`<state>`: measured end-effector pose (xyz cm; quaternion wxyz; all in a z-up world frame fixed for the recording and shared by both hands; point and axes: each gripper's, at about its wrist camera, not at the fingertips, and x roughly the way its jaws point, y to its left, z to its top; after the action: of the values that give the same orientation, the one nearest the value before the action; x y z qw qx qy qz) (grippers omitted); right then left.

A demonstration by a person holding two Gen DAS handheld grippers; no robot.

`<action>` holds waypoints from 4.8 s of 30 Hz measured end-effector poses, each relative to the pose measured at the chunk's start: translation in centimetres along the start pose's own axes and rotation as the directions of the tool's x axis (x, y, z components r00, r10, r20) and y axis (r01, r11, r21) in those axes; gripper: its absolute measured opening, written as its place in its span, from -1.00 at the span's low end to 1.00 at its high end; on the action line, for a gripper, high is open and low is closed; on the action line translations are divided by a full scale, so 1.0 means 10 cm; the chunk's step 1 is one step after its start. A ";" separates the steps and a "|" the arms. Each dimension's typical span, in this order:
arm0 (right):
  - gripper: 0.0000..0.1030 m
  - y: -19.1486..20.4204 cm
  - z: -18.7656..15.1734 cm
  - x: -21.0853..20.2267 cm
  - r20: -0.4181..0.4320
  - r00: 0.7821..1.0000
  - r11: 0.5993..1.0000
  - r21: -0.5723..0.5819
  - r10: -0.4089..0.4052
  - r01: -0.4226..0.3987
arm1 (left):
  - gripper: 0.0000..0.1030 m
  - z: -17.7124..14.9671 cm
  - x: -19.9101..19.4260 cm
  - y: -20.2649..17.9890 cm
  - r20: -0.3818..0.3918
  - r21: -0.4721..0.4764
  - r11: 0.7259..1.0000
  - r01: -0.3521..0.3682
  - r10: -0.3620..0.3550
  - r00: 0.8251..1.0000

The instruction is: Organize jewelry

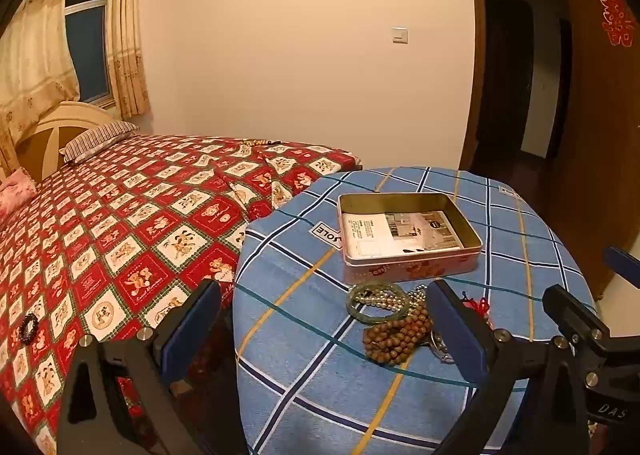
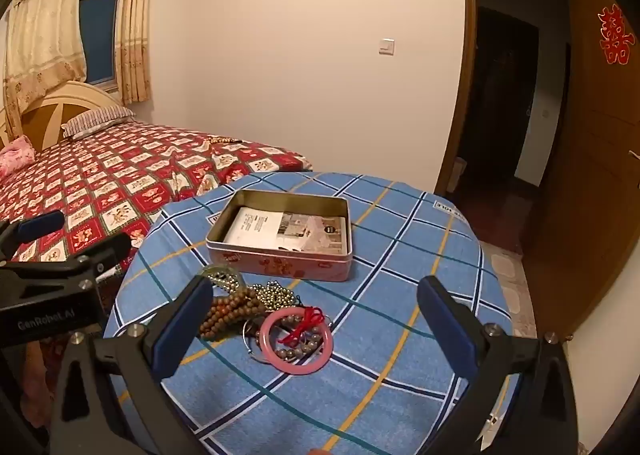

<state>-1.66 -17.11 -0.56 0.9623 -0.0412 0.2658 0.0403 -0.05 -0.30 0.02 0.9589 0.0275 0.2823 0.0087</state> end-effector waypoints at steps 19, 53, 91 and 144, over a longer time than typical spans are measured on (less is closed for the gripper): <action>1.00 0.05 -0.01 0.00 -0.010 1.000 1.000 -0.016 -0.001 0.000 | 0.97 -0.04 0.03 0.12 -0.007 -0.040 0.999 0.032 -0.033 0.999; 1.00 0.09 -0.01 -0.01 -0.012 1.000 1.000 -0.022 -0.001 0.001 | 0.97 -0.06 0.06 0.14 -0.012 -0.041 0.999 0.027 -0.027 1.000; 1.00 0.16 -0.06 0.02 -0.027 1.000 1.000 -0.023 0.004 -0.004 | 0.97 -0.14 0.18 0.16 -0.036 -0.042 0.999 0.027 -0.029 0.999; -0.78 -0.30 -0.40 0.87 -0.237 0.941 0.969 0.111 0.242 -0.221 | -0.59 -0.25 0.71 -0.37 -0.133 0.072 0.910 0.409 -0.398 0.908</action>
<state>4.09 -19.98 -8.28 0.9108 0.0257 0.3886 0.1366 4.59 -3.66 -6.12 0.9194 0.0152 0.3369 -0.2022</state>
